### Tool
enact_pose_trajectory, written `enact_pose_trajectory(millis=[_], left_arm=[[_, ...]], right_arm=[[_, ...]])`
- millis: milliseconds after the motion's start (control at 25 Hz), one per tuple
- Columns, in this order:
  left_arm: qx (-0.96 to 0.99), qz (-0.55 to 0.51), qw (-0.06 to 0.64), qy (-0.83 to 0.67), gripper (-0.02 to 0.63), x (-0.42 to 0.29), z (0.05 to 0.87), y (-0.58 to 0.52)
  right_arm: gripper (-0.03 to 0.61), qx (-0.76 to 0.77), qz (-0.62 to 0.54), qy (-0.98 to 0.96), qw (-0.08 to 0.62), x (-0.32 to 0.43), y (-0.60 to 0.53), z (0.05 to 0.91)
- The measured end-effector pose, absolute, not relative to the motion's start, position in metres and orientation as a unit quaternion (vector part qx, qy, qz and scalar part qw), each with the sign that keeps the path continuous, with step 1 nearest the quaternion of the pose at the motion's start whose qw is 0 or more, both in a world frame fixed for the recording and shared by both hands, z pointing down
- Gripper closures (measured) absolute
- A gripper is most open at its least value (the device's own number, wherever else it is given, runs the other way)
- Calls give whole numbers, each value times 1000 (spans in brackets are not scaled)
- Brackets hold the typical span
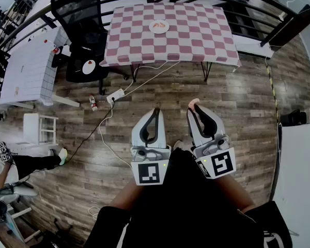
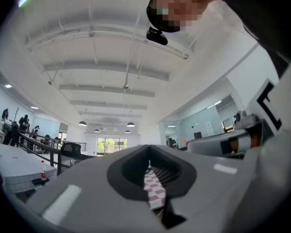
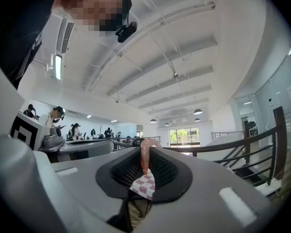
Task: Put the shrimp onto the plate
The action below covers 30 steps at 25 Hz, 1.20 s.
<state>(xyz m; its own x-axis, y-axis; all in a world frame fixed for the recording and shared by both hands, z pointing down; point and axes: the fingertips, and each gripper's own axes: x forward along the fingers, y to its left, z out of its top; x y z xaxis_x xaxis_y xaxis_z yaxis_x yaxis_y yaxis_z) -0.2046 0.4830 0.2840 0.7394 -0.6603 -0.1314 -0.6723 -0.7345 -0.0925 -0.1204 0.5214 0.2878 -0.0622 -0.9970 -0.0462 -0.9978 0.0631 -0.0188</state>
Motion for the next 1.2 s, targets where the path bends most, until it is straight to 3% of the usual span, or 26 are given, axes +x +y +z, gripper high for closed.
enact_pose_trajectory(millis=[600, 1040, 1200], left_arm=[[-910, 57, 84, 402, 604, -214, 290, 491], [-916, 72, 75, 388, 604, -173, 304, 457], [-921, 34, 66, 383, 604, -150, 325, 421]], right_arm=[[523, -683, -12, 725, 82, -67, 552, 294], [522, -690, -12, 722, 51, -32, 527, 310], [522, -695, -15, 717, 42, -15, 497, 320]])
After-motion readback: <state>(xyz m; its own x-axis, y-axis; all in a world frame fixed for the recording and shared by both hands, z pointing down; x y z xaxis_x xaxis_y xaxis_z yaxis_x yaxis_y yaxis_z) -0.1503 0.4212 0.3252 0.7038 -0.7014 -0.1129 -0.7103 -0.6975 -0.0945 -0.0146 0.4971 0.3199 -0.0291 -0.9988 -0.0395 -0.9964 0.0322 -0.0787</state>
